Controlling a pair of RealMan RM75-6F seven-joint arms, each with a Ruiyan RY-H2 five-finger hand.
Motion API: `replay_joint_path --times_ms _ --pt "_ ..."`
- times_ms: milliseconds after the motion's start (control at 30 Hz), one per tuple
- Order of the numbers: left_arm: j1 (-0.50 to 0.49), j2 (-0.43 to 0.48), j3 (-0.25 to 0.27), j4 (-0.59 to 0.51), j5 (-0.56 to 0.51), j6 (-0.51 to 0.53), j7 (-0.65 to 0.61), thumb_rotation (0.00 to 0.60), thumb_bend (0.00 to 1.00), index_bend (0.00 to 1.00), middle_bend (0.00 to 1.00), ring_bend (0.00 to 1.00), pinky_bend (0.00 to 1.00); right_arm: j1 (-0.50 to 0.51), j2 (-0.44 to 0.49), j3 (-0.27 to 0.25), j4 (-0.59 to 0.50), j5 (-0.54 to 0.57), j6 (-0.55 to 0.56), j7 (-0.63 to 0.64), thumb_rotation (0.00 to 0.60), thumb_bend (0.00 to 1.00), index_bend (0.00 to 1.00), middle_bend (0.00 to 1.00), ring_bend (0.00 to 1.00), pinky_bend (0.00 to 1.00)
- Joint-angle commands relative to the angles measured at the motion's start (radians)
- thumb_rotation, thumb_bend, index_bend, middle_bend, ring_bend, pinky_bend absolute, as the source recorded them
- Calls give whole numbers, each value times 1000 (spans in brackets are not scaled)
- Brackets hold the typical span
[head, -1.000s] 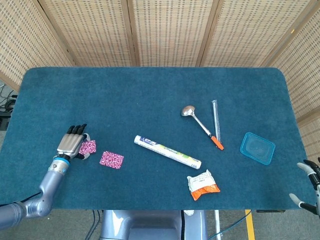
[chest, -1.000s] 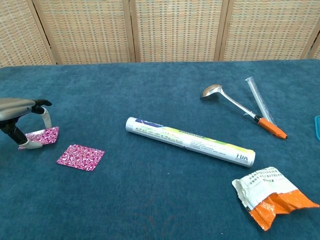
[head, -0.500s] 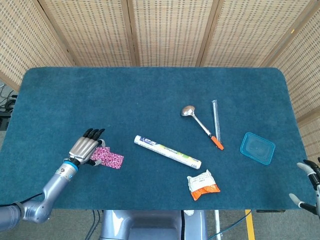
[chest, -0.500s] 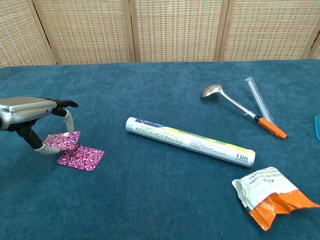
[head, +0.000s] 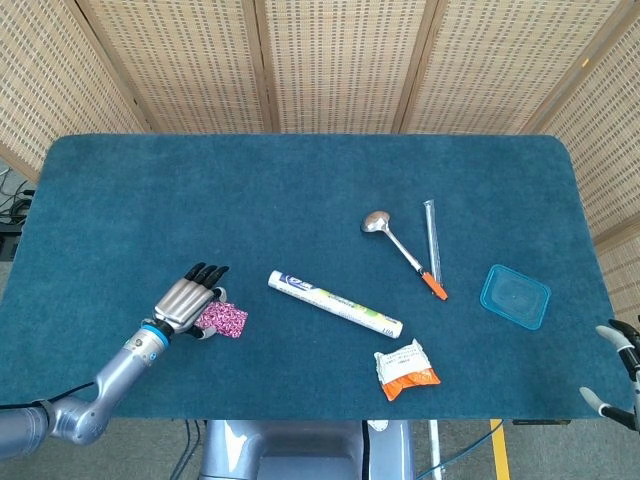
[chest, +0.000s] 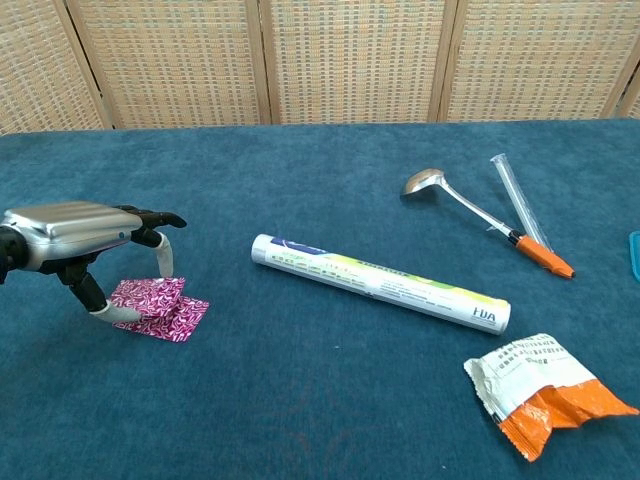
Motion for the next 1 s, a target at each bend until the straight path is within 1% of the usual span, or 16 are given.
replay_joint_path --times_ms 33,133,200,333,567,667,800,900,933,1000 --pt "-9 -10 -2 5 -7 -7 11 514 259 440 0 0 0 -1 -1 0 0 1 1 0 600 2 218 209 0 0" --pt "-19 -31 -5 13 -19 -11 27 514 257 436 0 0 0 -3 0 0 -1 1 3 -1 600 2 218 209 0 0" --pt "-23 -41 -6 17 -31 -13 35 514 251 413 0 0 0 -3 0 0 0 1 3 -1 600 2 218 210 0 0" --pt "-26 -47 -3 16 -46 -9 50 513 217 314 0 0 0 -5 1 0 0 2 5 -1 600 2 218 209 0 0" --pt "-18 -38 0 3 -55 11 50 514 202 115 0 0 0 1 -1 1 3 -2 -2 2 600 2 218 210 0 0" --pt "-7 -27 -2 -7 -57 30 38 513 201 59 0 0 0 5 -3 -1 4 -7 -8 3 600 2 218 210 0 0" --pt "25 -16 -8 -24 -45 87 3 513 200 36 0 0 0 10 -3 -3 4 -12 -15 3 600 2 218 210 0 0" --pt "63 1 -10 -39 -23 151 -28 515 202 33 0 0 0 14 -4 -2 5 -10 -21 2 600 2 218 210 0 0" --pt "94 17 -8 -51 -8 206 -44 515 204 33 0 0 0 17 -4 -1 6 -9 -26 3 600 2 218 210 0 0" --pt "133 40 3 -70 30 273 -62 515 206 33 0 0 0 21 -4 0 7 -7 -33 4 600 2 218 210 0 0"
